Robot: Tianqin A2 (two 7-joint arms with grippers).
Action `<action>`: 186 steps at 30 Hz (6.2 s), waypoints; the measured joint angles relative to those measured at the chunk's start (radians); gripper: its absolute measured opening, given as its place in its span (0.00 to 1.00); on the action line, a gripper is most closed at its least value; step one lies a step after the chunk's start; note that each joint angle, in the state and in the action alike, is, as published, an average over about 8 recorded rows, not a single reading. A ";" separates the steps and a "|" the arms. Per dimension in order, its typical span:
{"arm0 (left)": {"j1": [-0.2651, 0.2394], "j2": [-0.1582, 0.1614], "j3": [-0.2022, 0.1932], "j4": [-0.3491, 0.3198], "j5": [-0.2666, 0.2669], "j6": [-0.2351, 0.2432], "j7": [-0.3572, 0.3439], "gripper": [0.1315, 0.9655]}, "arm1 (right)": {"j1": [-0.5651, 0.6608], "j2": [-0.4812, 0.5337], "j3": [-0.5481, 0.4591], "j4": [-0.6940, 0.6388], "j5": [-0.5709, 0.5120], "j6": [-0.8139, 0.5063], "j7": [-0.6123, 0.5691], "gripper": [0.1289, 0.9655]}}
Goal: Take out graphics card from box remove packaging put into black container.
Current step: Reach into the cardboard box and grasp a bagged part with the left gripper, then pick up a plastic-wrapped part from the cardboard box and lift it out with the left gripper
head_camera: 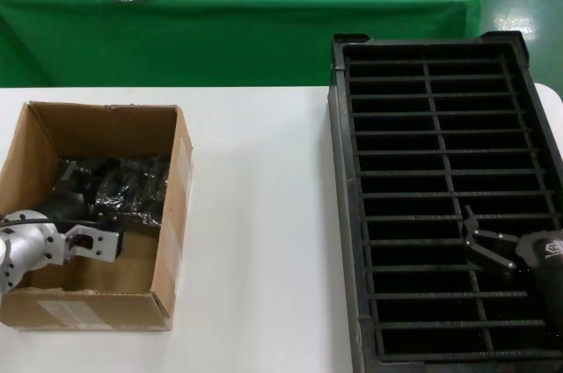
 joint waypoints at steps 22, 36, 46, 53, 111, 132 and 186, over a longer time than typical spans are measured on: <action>0.079 -0.052 0.073 -0.177 0.079 -0.030 -0.207 0.14 | 0.000 0.000 0.000 0.000 0.000 0.000 0.000 1.00; 0.181 -0.127 0.113 -0.432 0.207 -0.054 -0.481 0.02 | 0.000 0.000 0.000 0.000 0.000 0.000 0.000 1.00; 0.329 -0.194 0.019 -0.743 0.515 0.077 -0.883 0.02 | 0.000 0.000 0.000 0.000 0.000 0.000 0.000 1.00; 0.382 -0.232 0.004 -0.826 0.599 0.139 -1.037 0.01 | 0.000 0.000 0.000 0.000 0.000 0.000 0.000 1.00; 0.273 -0.198 0.171 -0.542 0.397 0.047 -0.865 0.03 | 0.000 0.000 0.000 0.000 0.000 0.000 0.000 1.00; 0.307 -0.250 0.144 -0.697 0.516 0.079 -1.048 0.01 | 0.000 0.000 0.000 0.000 0.000 0.000 0.000 1.00; 0.706 -0.357 -0.142 -1.596 0.562 0.311 -1.419 0.01 | 0.000 0.000 0.000 0.000 0.000 0.000 0.000 1.00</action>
